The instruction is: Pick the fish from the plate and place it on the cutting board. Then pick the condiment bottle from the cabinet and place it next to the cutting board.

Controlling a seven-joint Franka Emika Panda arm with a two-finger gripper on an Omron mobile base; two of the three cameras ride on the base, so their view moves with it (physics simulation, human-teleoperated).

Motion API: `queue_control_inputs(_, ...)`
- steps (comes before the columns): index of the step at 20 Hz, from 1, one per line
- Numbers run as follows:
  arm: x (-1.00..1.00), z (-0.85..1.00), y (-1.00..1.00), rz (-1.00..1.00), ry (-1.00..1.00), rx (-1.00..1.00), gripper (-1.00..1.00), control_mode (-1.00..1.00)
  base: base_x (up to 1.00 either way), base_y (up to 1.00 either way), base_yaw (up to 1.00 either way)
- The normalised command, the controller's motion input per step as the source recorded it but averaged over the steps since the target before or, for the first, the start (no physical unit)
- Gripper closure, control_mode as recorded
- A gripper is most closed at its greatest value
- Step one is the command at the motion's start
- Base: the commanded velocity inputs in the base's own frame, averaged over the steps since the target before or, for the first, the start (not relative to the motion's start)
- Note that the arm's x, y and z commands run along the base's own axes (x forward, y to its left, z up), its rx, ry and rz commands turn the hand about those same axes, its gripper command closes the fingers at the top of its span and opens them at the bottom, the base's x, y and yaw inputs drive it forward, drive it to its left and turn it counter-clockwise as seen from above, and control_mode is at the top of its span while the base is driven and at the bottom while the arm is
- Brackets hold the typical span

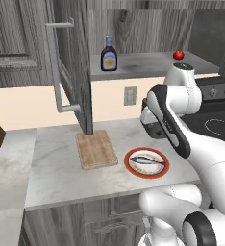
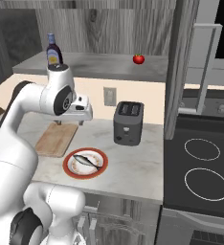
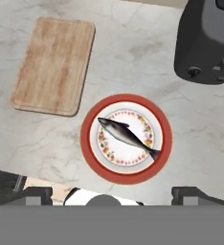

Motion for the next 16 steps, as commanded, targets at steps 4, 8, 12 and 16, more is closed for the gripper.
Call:
queue_control_inputs(4,0.00,-0.14,0.00,0.10,0.01,-0.09,-1.00,-1.00,0.00,0.00,0.00)
queue_control_inputs(8,0.00,-0.15,0.00,0.10,0.00,-0.11,-1.00,-1.00,0.00,0.00,0.00)
queue_control_inputs(12,0.00,-0.19,0.00,0.10,0.00,-0.08,-1.00,-1.00,0.00,0.00,0.00)
queue_control_inputs(16,0.00,-0.24,0.00,0.10,0.00,-0.01,-1.00,-1.00,0.00,0.00,0.00)
